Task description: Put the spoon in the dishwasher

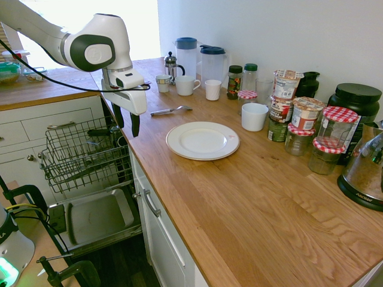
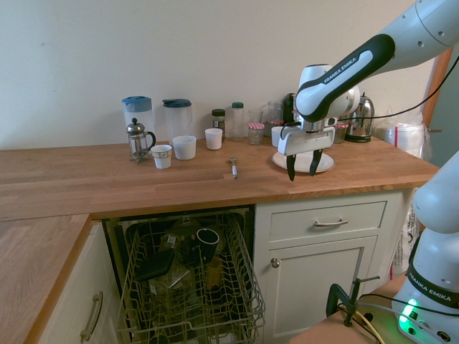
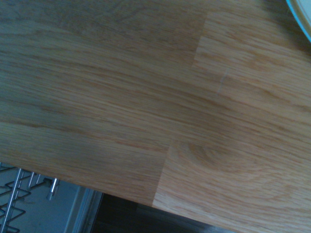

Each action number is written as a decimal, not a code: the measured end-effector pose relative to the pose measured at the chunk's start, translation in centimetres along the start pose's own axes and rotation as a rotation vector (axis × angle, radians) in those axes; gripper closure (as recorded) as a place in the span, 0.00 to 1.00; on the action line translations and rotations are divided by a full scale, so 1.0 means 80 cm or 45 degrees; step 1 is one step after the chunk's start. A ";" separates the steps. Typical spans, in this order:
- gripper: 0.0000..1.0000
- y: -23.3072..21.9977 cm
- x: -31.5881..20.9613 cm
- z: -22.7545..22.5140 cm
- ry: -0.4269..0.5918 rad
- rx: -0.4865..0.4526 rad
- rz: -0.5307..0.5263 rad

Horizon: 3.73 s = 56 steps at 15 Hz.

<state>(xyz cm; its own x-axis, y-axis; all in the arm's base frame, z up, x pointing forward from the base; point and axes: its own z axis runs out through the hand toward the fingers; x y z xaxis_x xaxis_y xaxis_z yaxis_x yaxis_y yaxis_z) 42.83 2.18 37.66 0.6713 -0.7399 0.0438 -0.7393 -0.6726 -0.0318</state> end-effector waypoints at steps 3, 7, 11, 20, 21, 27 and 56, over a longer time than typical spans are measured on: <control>0.00 -0.002 0.000 -0.001 0.002 0.002 0.003; 0.00 -0.037 0.000 -0.041 -0.015 0.037 0.099; 0.00 -0.117 0.001 -0.078 -0.019 0.077 0.259; 0.00 -0.289 0.068 -0.046 0.113 0.106 0.486; 0.00 -0.301 0.076 -0.037 0.113 0.108 0.509; 0.00 -0.327 0.125 0.018 0.095 0.085 0.624; 1.00 -0.331 0.148 0.065 0.057 0.028 0.666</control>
<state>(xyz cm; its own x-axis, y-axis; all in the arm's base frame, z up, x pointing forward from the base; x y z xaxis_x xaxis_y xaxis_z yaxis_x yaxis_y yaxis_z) 70.62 11.19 33.78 0.2093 -0.9761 0.0592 -0.9735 -0.2137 -0.0817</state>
